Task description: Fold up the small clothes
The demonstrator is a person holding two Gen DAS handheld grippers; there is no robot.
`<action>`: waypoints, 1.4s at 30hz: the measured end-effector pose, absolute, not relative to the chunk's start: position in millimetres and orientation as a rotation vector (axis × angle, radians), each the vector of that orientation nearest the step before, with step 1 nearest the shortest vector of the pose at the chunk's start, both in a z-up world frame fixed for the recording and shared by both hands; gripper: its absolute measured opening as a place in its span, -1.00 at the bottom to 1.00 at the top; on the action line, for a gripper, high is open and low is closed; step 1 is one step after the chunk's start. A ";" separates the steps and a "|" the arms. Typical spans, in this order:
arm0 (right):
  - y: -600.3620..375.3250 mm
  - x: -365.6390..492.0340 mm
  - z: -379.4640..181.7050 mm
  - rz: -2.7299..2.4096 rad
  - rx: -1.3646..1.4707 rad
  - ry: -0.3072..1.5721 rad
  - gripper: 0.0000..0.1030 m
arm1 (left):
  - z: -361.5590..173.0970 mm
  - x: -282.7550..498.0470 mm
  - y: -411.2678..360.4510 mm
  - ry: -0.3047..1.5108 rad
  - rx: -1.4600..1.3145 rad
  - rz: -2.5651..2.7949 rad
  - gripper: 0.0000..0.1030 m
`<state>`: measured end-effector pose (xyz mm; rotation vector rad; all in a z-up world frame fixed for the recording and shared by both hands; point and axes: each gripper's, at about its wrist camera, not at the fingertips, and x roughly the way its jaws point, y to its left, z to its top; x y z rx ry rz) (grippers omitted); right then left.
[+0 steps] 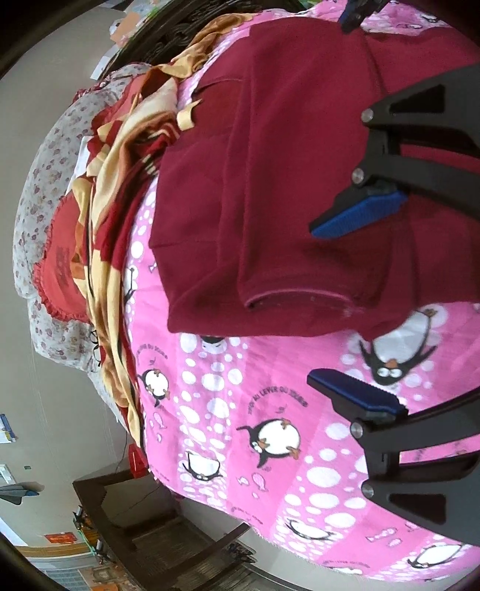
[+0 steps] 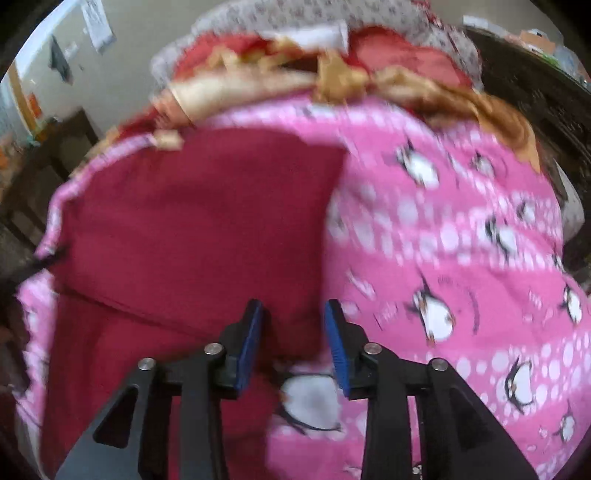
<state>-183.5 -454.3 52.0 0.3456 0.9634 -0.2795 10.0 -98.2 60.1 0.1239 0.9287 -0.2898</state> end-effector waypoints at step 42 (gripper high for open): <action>-374.6 -381.6 49.2 -0.022 0.438 1.029 0.46 | 52.4 -203.6 3.0 1.089 0.119 -0.416 0.63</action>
